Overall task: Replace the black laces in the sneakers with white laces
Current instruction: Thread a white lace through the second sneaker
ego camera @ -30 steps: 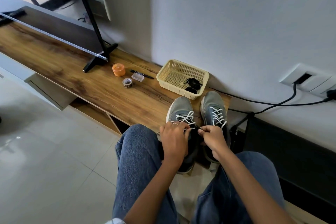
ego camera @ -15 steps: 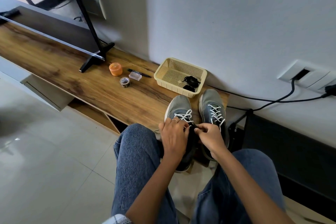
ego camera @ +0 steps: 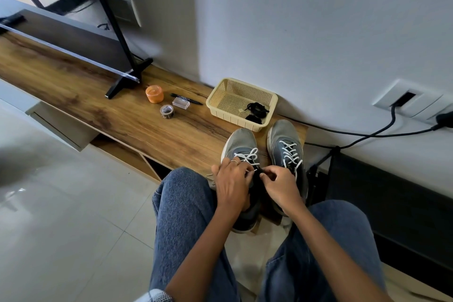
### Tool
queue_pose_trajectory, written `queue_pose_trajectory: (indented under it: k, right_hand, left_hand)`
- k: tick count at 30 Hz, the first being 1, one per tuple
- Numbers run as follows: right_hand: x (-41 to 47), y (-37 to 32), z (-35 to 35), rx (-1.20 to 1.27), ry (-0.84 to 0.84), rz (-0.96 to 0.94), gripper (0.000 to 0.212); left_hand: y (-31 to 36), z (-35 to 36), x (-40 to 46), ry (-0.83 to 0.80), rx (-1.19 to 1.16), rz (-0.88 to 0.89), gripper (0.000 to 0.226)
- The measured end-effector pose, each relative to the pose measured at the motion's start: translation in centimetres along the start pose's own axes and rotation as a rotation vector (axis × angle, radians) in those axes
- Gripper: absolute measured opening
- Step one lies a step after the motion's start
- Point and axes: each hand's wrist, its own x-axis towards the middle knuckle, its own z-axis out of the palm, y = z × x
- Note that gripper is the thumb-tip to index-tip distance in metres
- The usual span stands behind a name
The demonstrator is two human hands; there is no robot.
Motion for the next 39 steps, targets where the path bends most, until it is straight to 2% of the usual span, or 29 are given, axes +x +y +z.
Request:
queue_pose_trajectory:
  k: [8, 11, 13, 15, 18, 20, 22, 24, 25, 27, 30, 33, 36, 38, 39]
  right_hand:
    - [0.0, 0.0, 0.8, -0.248, 0.046, -0.179, 0.018]
    - [-0.2, 0.0, 1.1, -0.285, 0.060, -0.222, 0.018]
    - [-0.2, 0.0, 1.2, -0.310, 0.053, -0.235, 0.016]
    - [-0.3, -0.1, 1.3, -0.351, 0.044, -0.270, 0.015]
    - [-0.3, -0.2, 1.5, -0.402, 0.024, -0.325, 0.015]
    - [-0.3, -0.2, 1.5, -0.389, 0.015, -0.341, 0.015]
    - [-0.2, -0.3, 1.2, -0.279, 0.020, -0.281, 0.025]
    - [0.5, -0.2, 0.7, -0.139, 0.026, -0.158, 0.036]
    - [0.8, -0.2, 0.5, -0.097, 0.031, -0.108, 0.036]
    - [1.3, -0.2, 0.2, -0.044, 0.033, -0.030, 0.025]
    - [1.8, -0.4, 0.2, 0.074, 0.011, 0.049, 0.011]
    - [2.1, -0.6, 0.0, 0.112, -0.045, 0.071, 0.012]
    - [2.2, -0.7, -0.3, 0.189, -0.113, 0.138, 0.016]
    - [2.4, -0.6, -0.3, 0.131, -0.113, 0.133, 0.017]
    - [2.6, -0.7, -0.3, 0.061, -0.106, 0.120, 0.017]
  left_hand:
    - [0.2, -0.5, 0.6, -0.093, 0.190, 0.123, 0.011]
    - [0.1, -0.5, 1.0, -0.145, 0.177, 0.133, 0.012]
    - [0.0, -0.2, 1.0, -0.159, 0.143, 0.103, 0.028]
    - [0.1, 0.0, 0.8, -0.171, 0.126, 0.079, 0.034]
    - [-0.1, 0.0, 0.5, -0.168, 0.146, 0.079, 0.036]
    - [-0.6, 0.3, 0.4, -0.163, 0.094, 0.076, 0.027]
    - [-1.0, 0.8, 0.3, -0.112, -0.024, 0.080, 0.009]
    - [-1.2, 1.2, 0.3, -0.125, -0.132, 0.024, 0.036]
    - [-1.2, 1.5, 0.3, -0.117, -0.131, 0.010, 0.042]
    - [-1.3, 2.1, 0.3, -0.068, -0.088, 0.005, 0.040]
    - [-1.7, 2.3, 0.3, 0.041, -0.048, 0.023, 0.019]
    - [-1.8, 2.5, 0.4, 0.111, -0.094, 0.041, 0.019]
    - [-2.2, 3.5, 0.3, 0.226, -0.187, 0.088, 0.002]
    - [-2.3, 3.8, 0.4, 0.207, -0.206, 0.085, 0.006]
    - [-2.2, 3.7, 0.3, 0.175, -0.146, 0.078, 0.017]
